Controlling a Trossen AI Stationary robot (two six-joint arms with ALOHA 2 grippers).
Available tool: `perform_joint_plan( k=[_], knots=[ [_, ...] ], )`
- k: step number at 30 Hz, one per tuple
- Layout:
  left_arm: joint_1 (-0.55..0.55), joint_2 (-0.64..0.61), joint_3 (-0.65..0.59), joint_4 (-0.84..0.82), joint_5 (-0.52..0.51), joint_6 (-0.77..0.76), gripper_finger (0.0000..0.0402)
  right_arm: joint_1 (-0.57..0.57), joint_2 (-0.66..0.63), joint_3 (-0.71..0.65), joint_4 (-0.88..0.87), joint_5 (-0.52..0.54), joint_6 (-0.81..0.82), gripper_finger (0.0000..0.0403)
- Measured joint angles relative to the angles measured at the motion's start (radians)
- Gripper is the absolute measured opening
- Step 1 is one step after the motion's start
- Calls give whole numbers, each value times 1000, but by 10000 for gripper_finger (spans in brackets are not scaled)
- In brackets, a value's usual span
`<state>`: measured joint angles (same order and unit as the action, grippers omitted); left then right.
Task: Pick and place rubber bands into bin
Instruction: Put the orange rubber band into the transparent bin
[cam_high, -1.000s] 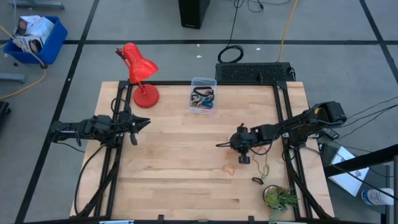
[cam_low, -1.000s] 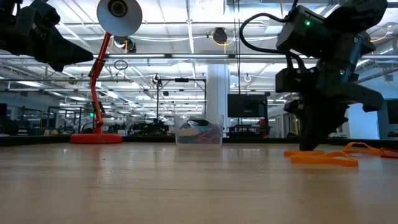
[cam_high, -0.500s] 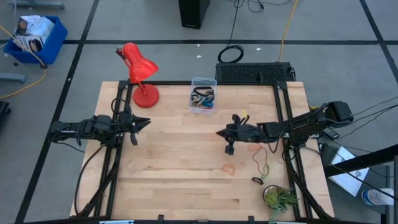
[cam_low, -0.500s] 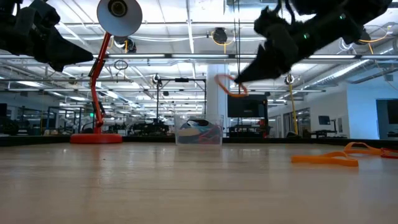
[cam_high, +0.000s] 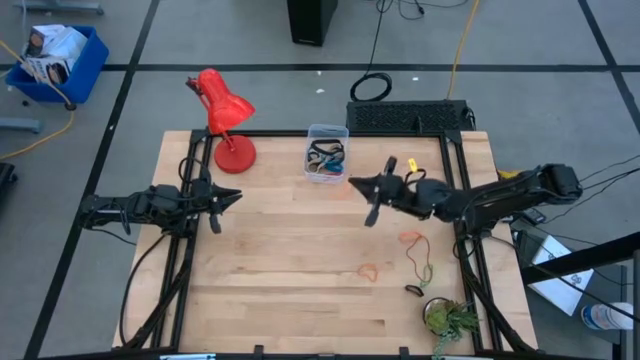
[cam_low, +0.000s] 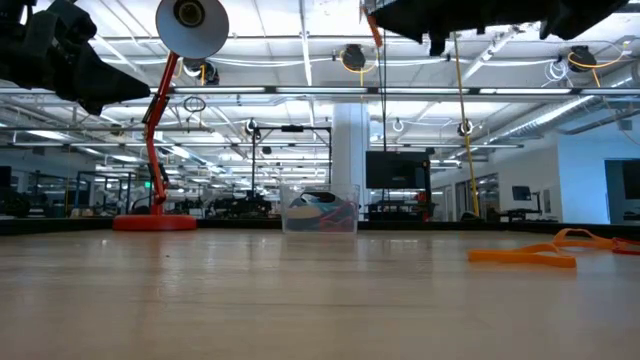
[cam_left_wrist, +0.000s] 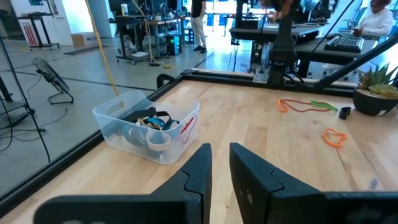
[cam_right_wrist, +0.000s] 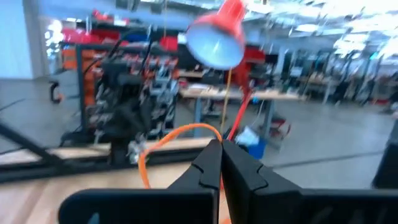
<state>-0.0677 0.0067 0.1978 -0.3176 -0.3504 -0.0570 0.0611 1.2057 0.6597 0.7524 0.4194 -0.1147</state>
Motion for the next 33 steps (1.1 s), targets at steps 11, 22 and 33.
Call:
perform_joint_plan(
  k=[11, 22, 33],
  knots=[
    [0, 0, 0, 0, 0, 1, 63, -137, -42, 210, -302, -49, -107, 0],
    [0, 0, 0, 0, 0, 2, 63, -329, 47, 432, -633, -110, -57, 0],
    [0, 0, 0, 0, 0, -5, 63, -464, 289, 442, -639, -322, 53, 0]
  ],
)
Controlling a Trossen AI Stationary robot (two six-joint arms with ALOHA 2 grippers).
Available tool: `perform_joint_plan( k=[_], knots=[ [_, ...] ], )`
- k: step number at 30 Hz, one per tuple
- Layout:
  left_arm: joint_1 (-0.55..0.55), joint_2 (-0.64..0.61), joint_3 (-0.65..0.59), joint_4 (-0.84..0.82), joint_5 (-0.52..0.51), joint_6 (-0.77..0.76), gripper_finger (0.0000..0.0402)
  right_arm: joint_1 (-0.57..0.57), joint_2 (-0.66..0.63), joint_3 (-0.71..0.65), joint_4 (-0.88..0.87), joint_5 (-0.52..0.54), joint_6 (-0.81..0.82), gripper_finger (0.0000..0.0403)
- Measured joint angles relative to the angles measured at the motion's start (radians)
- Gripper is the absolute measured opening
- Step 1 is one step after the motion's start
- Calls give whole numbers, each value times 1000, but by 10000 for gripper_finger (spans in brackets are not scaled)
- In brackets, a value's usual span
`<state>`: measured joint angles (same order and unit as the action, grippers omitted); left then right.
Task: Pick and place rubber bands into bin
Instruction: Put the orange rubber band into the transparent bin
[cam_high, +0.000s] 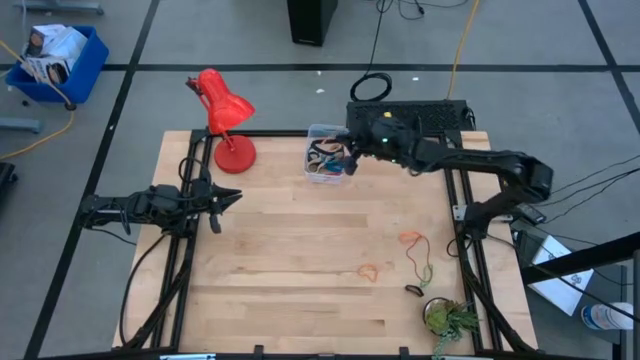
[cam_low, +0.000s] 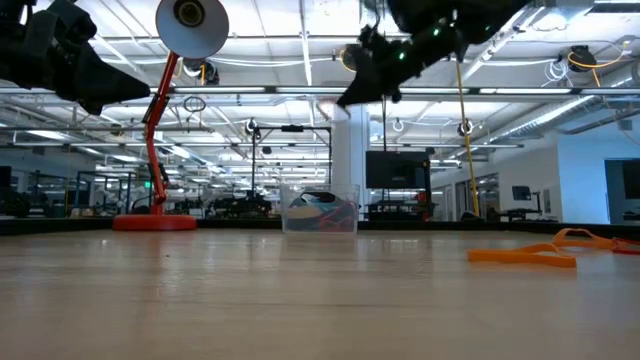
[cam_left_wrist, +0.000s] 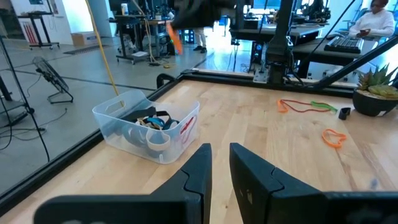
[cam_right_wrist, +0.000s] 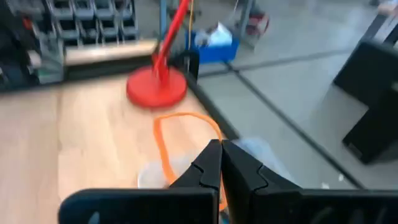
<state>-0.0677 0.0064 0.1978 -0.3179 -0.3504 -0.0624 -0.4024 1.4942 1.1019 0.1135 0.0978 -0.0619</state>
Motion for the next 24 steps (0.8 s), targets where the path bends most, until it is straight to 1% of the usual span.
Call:
perform_joint_plan(
  k=[6, 9, 12, 18, 24],
  knots=[
    [0, 0, 0, 0, 0, -2, 63, -4, 155, 0, -2, -3, -2, 0],
    [0, 0, 0, 0, 0, -2, 63, -4, 219, 0, 1, -28, -2, 0],
    [0, 0, 0, 0, 0, -3, 63, -4, 274, -1, 0, -30, -2, 0],
    [0, 0, 0, 0, 0, -6, 63, -4, 344, -1, 2, -23, -1, 0],
    [0, 0, 0, 0, 0, -6, 63, -4, 352, -1, 8, -22, -2, 0]
  ],
)
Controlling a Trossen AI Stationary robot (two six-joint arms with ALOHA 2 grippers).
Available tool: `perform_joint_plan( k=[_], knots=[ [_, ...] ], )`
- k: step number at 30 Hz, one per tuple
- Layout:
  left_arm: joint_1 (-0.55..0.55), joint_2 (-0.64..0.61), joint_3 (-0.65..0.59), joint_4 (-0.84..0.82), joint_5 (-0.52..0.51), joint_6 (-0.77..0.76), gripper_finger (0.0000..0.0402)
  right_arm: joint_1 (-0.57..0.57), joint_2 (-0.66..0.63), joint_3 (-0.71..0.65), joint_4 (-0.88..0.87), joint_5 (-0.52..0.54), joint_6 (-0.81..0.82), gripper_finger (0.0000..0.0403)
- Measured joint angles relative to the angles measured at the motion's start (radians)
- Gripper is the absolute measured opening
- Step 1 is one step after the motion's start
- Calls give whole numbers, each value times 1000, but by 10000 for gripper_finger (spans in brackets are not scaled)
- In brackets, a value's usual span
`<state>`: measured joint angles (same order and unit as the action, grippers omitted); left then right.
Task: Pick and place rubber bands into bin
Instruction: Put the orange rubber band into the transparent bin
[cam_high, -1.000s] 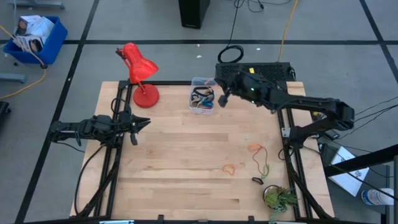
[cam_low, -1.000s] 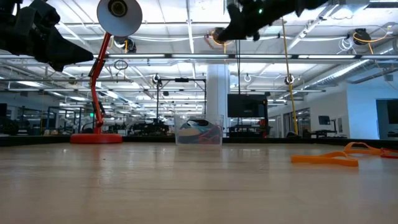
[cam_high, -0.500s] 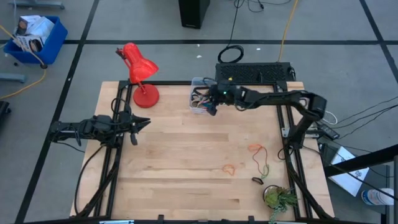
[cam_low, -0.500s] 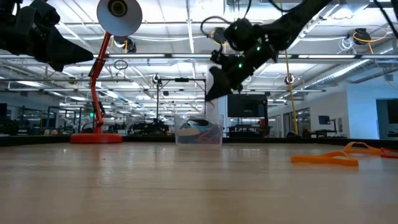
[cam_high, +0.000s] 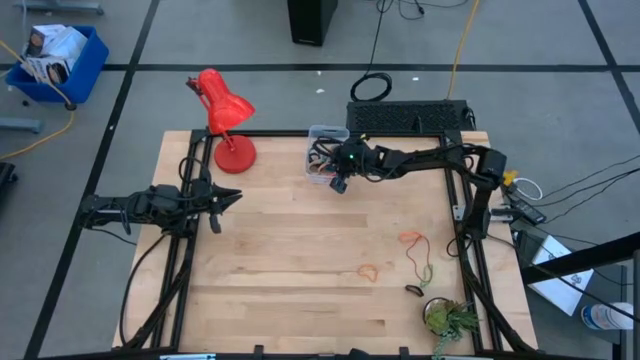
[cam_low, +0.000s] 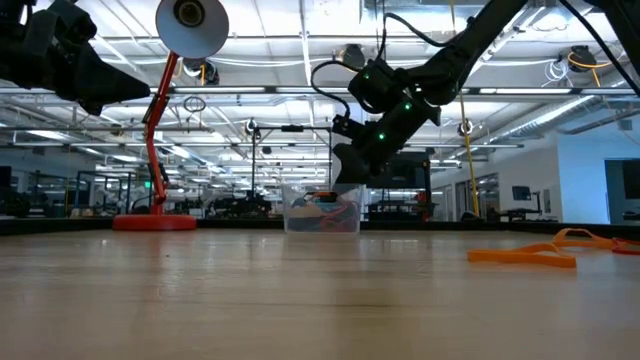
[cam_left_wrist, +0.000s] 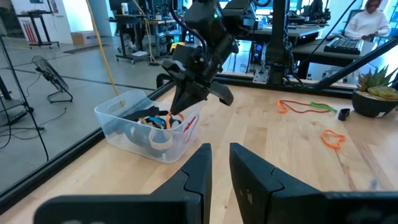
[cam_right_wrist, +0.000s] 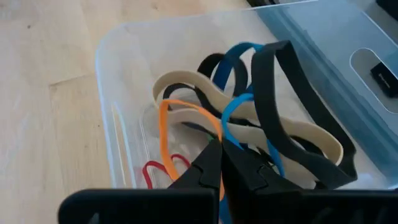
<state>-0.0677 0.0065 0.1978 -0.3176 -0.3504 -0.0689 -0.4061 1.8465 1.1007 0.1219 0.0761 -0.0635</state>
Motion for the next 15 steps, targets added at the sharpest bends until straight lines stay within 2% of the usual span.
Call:
perform_joint_plan(
  k=[15],
  knots=[
    [0, 0, 0, 0, 0, 1, 63, 1, 0, 0, 46, 0, -1, 25]
  ],
)
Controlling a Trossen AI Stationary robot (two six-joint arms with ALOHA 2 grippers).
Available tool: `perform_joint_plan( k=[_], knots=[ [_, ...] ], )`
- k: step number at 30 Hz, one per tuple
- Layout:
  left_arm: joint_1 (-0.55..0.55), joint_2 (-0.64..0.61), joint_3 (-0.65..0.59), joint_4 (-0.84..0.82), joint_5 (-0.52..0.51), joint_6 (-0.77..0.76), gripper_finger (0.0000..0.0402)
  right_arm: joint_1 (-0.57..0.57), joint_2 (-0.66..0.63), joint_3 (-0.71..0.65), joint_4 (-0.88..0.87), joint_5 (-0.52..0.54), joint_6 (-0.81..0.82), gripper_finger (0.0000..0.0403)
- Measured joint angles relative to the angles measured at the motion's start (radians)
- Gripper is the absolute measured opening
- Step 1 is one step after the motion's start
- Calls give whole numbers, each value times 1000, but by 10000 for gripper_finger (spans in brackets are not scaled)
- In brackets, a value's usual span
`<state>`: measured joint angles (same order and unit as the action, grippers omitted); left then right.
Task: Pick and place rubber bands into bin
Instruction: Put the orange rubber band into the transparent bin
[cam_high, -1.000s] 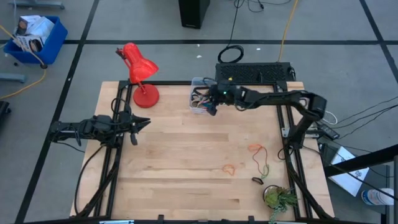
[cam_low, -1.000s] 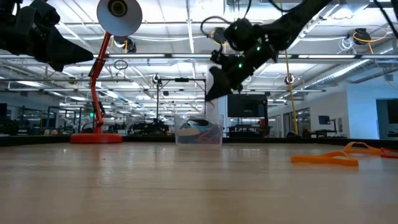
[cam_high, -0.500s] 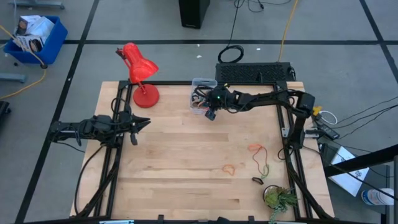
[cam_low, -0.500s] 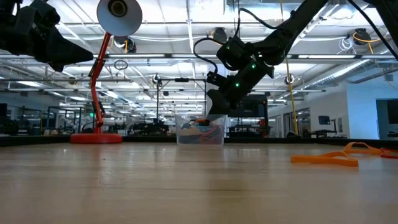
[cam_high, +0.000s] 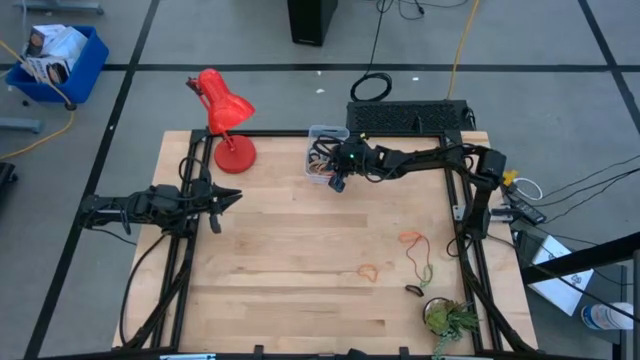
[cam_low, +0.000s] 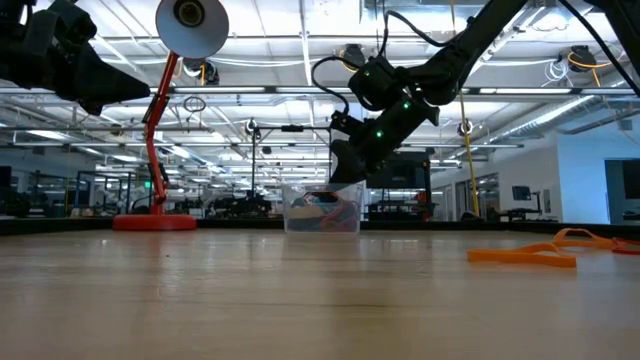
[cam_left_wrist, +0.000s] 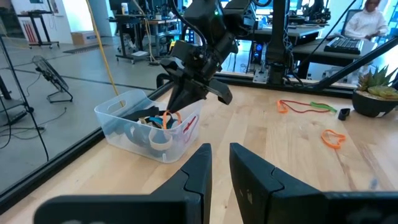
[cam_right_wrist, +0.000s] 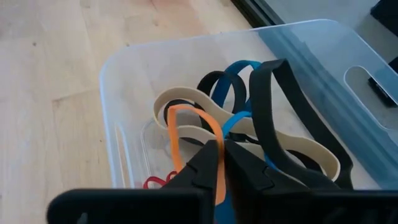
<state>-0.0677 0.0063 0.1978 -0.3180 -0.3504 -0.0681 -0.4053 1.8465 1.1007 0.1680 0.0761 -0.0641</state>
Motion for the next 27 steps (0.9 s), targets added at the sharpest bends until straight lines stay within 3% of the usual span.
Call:
perform_joint_plan(
  k=[12, 18, 27],
  knots=[
    [0, 0, 0, 0, 0, 0, 63, 3, -33, 0, -10, 0, 0, 112],
    [0, 0, 0, 0, 0, 2, 63, 37, -201, 0, -15, -2, 61, 133],
    [0, 0, 0, 0, 0, 11, 63, 145, -515, 0, -84, -3, 37, 127]
  ],
)
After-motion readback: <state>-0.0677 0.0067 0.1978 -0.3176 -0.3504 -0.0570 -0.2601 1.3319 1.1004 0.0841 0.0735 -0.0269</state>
